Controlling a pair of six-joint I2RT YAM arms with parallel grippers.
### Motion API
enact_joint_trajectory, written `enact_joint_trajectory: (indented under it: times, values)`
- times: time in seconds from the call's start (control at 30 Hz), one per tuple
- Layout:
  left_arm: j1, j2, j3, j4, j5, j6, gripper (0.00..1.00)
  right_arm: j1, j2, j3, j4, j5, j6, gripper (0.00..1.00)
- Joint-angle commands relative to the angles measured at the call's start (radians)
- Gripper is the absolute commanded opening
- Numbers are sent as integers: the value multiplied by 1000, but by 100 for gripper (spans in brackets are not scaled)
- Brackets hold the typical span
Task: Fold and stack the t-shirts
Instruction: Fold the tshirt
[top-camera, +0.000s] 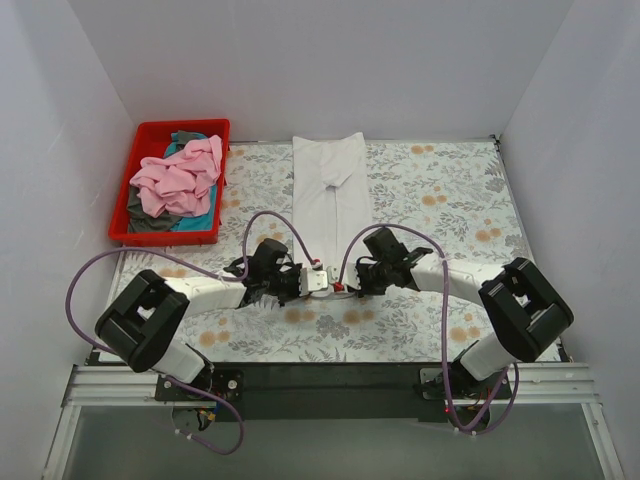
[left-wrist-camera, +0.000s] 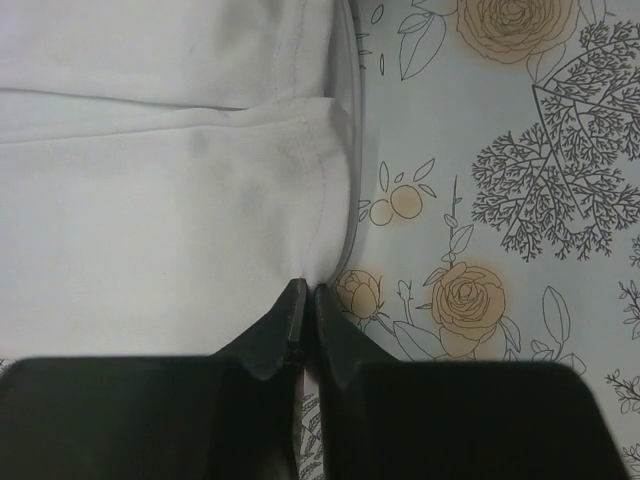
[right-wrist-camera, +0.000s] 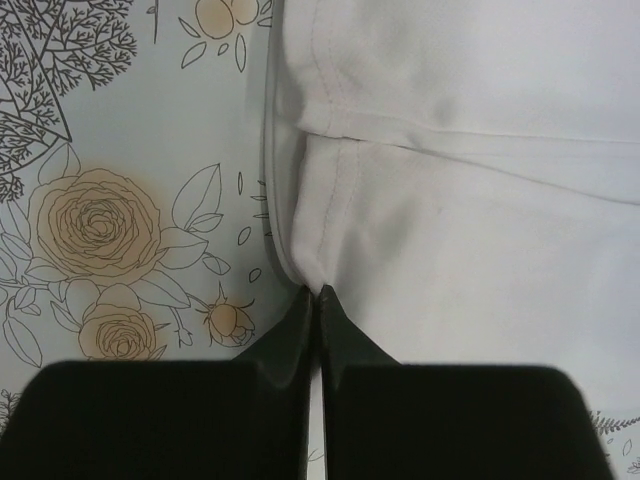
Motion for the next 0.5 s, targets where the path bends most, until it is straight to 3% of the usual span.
enact_joint_trajectory:
  times: [0.0,0.23,0.47]
  values:
    - [-6,10,17,-106,-15,24,0,9,37,11,-106,56,22,1]
    - [-32,-139,8,-242,99,2,0,62,-122,-4,-209,-25,102,1]
    - [-65,-424,-23,-422,197,-62,0,179,-343,-33,-284,-116,264,1]
